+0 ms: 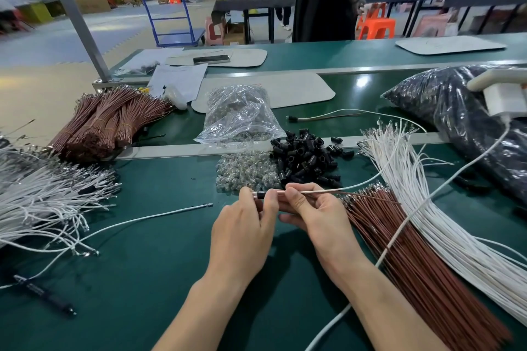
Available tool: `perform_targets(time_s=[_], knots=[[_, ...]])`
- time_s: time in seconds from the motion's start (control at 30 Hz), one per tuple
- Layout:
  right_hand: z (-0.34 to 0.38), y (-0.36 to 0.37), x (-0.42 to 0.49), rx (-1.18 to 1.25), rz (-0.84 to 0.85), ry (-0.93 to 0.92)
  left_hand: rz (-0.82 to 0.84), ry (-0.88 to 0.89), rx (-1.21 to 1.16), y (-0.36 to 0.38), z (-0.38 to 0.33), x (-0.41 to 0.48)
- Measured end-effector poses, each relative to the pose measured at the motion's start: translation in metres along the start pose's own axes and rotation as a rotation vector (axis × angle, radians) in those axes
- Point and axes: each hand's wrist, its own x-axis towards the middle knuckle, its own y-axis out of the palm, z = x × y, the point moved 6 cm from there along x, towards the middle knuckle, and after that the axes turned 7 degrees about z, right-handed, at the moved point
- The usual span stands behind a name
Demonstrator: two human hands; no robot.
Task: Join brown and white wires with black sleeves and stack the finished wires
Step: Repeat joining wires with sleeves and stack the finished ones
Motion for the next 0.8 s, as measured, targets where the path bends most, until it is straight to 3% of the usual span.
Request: perform_targets(time_s=[0.8], knots=[[0.0,0.001,0.002,0.033,0.058,0.046,0.026,0.074,0.127,0.003,-0.007,0.0]])
